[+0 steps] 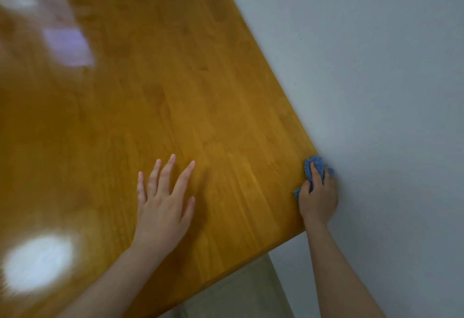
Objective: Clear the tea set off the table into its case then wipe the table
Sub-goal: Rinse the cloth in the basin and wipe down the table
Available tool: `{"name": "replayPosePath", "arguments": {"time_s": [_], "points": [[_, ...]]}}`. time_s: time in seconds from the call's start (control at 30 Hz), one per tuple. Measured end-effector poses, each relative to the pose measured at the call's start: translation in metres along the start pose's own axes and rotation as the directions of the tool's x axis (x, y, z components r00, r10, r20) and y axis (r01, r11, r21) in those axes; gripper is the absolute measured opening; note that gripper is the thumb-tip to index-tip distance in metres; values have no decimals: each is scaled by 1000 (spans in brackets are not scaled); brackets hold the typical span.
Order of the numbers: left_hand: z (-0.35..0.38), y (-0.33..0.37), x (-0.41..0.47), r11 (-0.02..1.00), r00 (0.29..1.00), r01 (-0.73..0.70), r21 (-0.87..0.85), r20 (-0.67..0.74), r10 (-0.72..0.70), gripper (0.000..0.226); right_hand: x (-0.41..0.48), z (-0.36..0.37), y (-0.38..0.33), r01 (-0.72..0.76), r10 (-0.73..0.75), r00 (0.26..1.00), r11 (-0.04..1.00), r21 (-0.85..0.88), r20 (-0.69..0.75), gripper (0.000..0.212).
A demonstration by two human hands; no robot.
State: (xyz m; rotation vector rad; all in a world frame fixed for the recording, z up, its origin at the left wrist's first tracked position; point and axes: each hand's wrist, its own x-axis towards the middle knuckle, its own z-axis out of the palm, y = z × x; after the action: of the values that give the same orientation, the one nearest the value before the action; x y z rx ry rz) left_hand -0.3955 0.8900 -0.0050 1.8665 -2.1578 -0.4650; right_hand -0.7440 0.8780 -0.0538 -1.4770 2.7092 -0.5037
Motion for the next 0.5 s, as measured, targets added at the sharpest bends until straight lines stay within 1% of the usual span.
{"name": "replayPosePath", "arguments": {"time_s": [0.1, 0.2, 0.33, 0.43, 0.5], "points": [[-3, -2, -2, 1000, 1000, 16, -11, -17, -16, 62, -34, 1, -16, 107, -107, 994, 989, 106, -6, 48], [-8, -4, -3, 998, 998, 40, -46, -51, -43, 62, -85, 4, -41, 192, -194, 981, 969, 158, -1, 48], [-17, -5, -2, 993, 991, 83, -87, -98, -92, 62, -150, 7, -91, 283, -305, 949, 934, 216, 77, 49], [-22, -9, 0, 987, 983, 116, -107, -130, -130, 62, -196, 12, -136, 376, -401, 904, 911, 170, 151, 54], [-26, -17, -1, 987, 979, 123, -108, -152, -138, 59, -220, 15, -170, 382, -408, 891, 911, 158, 200, 54]]}}
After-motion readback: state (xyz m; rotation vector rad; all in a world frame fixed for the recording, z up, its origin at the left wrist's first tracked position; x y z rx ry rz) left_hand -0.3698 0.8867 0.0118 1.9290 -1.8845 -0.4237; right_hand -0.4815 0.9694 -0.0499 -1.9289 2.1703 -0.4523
